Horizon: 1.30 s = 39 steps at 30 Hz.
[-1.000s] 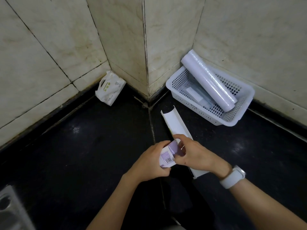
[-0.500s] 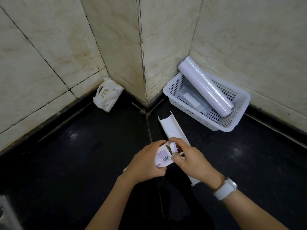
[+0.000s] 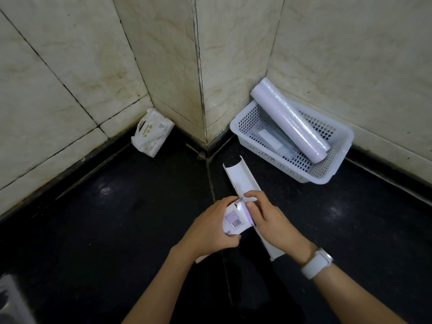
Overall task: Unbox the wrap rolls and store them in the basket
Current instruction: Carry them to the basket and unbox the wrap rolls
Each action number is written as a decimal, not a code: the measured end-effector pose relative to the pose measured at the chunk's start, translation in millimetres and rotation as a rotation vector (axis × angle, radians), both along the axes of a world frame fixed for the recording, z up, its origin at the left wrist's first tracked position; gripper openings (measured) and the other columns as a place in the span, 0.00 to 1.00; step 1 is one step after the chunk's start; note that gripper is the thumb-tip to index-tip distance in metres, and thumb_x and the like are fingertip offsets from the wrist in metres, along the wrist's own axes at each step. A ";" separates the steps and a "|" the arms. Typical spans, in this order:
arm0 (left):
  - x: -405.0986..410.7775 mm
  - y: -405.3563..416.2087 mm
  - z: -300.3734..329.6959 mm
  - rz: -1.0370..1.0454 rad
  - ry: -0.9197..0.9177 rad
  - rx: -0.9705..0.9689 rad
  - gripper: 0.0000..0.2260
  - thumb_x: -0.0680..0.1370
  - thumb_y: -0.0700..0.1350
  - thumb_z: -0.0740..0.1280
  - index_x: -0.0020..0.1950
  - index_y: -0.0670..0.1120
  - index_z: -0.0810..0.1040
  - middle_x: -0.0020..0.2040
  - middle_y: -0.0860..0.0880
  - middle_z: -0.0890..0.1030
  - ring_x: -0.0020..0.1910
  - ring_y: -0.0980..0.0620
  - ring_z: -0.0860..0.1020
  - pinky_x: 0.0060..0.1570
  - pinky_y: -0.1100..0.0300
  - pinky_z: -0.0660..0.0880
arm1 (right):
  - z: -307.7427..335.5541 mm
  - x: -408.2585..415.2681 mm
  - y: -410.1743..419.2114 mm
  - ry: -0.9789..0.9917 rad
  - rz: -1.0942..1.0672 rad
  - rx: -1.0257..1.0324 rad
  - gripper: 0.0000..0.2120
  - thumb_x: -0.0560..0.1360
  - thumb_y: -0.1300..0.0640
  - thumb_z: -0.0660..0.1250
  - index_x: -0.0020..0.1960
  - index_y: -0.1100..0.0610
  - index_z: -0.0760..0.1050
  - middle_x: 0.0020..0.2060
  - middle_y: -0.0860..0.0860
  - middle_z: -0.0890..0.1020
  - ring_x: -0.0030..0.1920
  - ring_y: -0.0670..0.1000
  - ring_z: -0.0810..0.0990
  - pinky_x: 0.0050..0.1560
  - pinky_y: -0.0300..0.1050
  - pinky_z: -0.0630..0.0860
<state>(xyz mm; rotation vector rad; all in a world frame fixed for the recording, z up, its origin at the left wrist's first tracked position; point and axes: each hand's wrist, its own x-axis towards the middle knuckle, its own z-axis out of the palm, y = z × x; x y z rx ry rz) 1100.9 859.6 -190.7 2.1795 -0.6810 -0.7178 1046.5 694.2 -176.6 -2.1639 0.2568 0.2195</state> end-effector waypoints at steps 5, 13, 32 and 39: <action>1.2 -2.9 3.8 -0.036 -0.012 0.006 0.31 0.63 0.52 0.69 0.64 0.61 0.61 0.56 0.56 0.72 0.51 0.57 0.73 0.51 0.55 0.75 | -2.1 -5.6 -0.5 -0.055 0.140 0.049 0.14 0.74 0.44 0.60 0.59 0.35 0.65 0.52 0.42 0.78 0.51 0.43 0.78 0.52 0.44 0.77; 1.5 -3.1 4.2 -0.042 -0.082 0.040 0.31 0.65 0.51 0.70 0.65 0.61 0.60 0.55 0.58 0.72 0.50 0.57 0.72 0.50 0.58 0.74 | -12.9 -6.5 0.0 -0.136 -0.039 0.040 0.11 0.79 0.49 0.51 0.58 0.44 0.67 0.38 0.51 0.79 0.39 0.53 0.78 0.42 0.53 0.76; -1.2 14.3 -3.3 0.167 0.090 -0.214 0.42 0.66 0.47 0.73 0.62 0.77 0.48 0.60 0.77 0.64 0.60 0.76 0.65 0.51 0.82 0.64 | -14.5 -15.0 -5.5 -0.199 0.007 -0.074 0.29 0.73 0.60 0.61 0.66 0.36 0.57 0.66 0.49 0.63 0.64 0.46 0.62 0.64 0.40 0.62; 2.9 12.3 -5.9 0.147 0.057 -0.186 0.43 0.66 0.51 0.71 0.64 0.76 0.43 0.59 0.79 0.63 0.60 0.77 0.65 0.50 0.84 0.63 | -12.0 -13.9 -11.8 -0.462 0.048 -0.182 0.10 0.72 0.57 0.64 0.51 0.47 0.71 0.71 0.48 0.57 0.73 0.51 0.52 0.71 0.59 0.55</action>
